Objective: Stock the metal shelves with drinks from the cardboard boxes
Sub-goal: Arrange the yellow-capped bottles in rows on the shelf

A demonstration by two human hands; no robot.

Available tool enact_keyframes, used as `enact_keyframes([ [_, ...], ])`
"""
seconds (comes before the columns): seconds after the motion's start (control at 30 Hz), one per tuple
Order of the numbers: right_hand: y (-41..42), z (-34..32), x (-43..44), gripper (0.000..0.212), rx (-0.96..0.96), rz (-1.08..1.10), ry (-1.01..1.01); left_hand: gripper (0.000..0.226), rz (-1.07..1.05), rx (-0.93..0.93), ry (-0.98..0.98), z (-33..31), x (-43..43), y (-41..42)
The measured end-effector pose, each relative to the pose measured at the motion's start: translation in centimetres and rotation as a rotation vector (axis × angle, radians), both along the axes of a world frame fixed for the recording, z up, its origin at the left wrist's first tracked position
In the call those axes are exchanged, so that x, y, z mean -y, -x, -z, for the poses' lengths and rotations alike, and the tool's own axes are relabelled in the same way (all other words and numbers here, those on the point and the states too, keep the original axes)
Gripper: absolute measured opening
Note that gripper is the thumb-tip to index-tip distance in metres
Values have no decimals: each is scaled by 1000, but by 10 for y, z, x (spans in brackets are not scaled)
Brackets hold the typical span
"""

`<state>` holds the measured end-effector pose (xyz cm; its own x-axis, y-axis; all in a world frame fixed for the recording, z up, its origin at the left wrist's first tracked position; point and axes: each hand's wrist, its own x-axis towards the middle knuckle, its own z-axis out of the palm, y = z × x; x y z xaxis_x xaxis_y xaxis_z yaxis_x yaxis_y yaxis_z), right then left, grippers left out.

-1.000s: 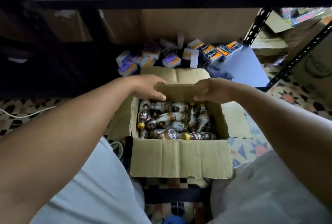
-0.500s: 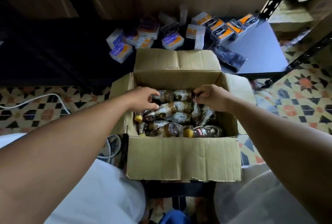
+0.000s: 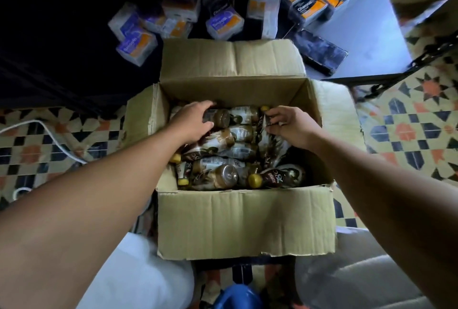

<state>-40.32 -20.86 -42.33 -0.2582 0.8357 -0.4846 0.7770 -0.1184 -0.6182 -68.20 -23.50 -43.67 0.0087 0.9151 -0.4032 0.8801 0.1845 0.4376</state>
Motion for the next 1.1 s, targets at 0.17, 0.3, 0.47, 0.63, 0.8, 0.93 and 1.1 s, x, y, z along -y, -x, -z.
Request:
enact_keyframes([
  [0.17,-1,14,-2,48,-77,86,-9,71,-34,72,33,22,-7,3],
  [0.3,-1,22,-2,43,-151,167,-22,79,-1,50,34,35,-11,5],
  [0.47,2,26,2,42,-183,171,-33,62,107,-68,-21,38,-17,3],
  [0.63,3,27,1,36,-318,254,-62,60,1,152,-39,31,-14,14],
  [0.8,7,24,0,39,-371,313,-39,57,-82,348,-100,12,-13,9],
  [0.93,6,26,2,40,-306,277,-28,48,-87,419,-98,2,-12,4],
  [1.1,4,26,6,49,-121,198,-28,48,-53,394,-82,-3,-13,-2],
])
